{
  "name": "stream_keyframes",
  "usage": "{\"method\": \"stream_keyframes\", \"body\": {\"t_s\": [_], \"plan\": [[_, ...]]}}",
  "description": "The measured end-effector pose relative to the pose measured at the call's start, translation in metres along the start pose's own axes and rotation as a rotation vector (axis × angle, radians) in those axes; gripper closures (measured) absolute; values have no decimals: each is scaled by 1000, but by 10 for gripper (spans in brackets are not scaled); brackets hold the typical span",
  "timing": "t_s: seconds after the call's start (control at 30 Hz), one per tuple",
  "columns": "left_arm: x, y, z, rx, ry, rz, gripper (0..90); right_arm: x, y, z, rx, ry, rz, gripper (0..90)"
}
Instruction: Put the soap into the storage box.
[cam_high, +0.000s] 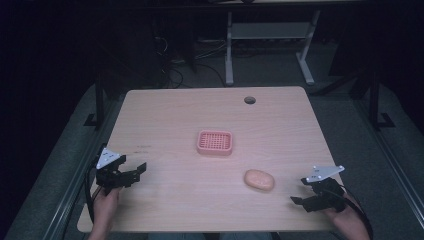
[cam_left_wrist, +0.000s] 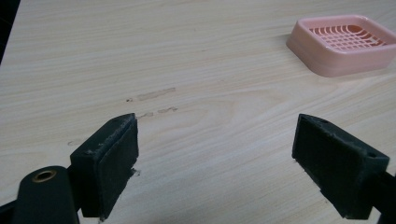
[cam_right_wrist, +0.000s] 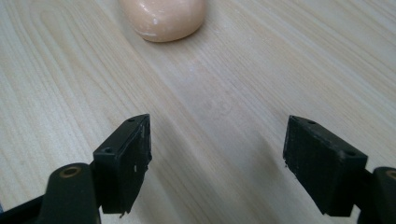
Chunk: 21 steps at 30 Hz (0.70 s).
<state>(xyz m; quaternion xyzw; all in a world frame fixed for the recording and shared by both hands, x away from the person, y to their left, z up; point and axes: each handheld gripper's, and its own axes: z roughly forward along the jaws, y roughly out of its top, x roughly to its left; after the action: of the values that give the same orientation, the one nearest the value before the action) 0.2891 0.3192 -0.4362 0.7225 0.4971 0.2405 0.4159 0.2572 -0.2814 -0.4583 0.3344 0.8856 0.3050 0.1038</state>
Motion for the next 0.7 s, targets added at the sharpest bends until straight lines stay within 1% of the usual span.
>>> {"method": "stream_keyframes", "body": {"t_s": [0.03, 0.1, 0.17, 0.3, 0.4, 0.7], "plan": [[0, 0, 0, 3, 0, 2, 143, 1, 1, 0, 4, 0, 1, 230], [-1, 0, 1, 1, -3, 6, 142, 2, 2, 1, 9, 0, -12, 230], [-1, 0, 1, 0, -4, 7, 142, 3, 3, 2, 11, -1, -10, 230], [-1, 0, 0, 0, -4, 5, 142, 6, 8, 3, 7, 5, -32, 230], [-1, -1, -1, -2, -4, 7, 143, 9, 10, 3, 11, 4, -35, 230], [-2, 0, -1, -5, -8, 14, 142, 10, 16, 2, 12, 7, -47, 229]]}}
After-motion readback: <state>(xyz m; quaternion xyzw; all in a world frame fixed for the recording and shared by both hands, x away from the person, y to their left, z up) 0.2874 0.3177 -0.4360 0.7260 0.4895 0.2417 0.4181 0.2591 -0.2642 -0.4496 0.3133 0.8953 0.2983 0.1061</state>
